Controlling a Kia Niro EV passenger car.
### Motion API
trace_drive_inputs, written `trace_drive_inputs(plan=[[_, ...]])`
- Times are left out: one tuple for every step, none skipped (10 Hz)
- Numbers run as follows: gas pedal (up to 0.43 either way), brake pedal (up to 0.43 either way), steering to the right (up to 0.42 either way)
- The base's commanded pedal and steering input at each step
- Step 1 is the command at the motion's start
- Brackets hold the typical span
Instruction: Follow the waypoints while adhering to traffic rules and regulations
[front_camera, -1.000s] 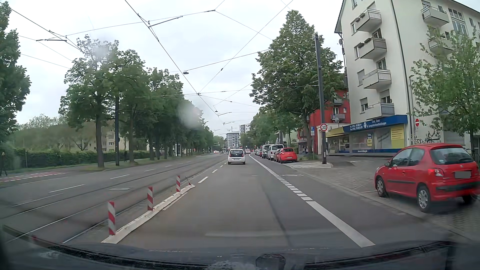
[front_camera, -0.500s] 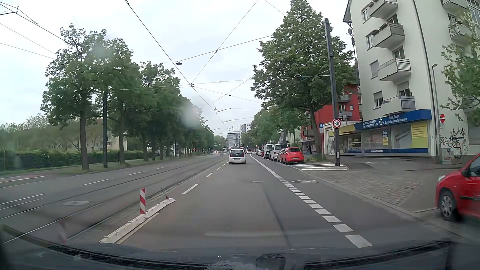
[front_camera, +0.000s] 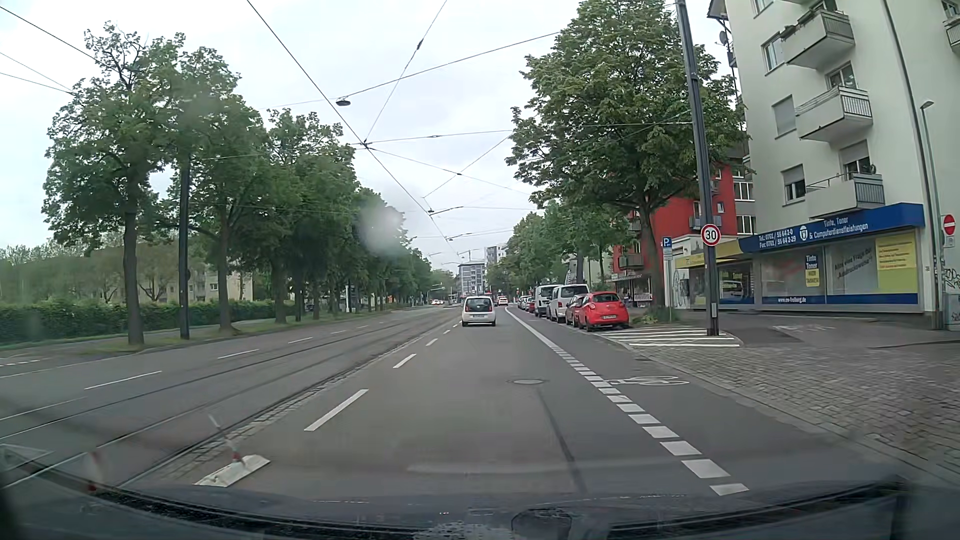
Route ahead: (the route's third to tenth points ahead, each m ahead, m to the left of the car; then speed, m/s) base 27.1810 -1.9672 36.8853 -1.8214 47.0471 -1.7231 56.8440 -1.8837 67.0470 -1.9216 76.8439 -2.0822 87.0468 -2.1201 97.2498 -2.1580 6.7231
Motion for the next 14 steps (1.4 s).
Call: trace_drive_inputs(plan=[[0.079,0.000,-0.012],[0.087,0.000,-0.011],[0.087,0.000,-0.011],[0.087,0.000,-0.011],[0.087,0.000,-0.010],[0.087,0.000,-0.010],[0.098,0.000,-0.010],[0.098,0.000,-0.009],[0.098,0.000,-0.008],[0.098,0.000,-0.006],[0.098,0.000,-0.005],[0.098,0.000,-0.006],[0.098,0.000,-0.005],[0.098,0.000,-0.004]])
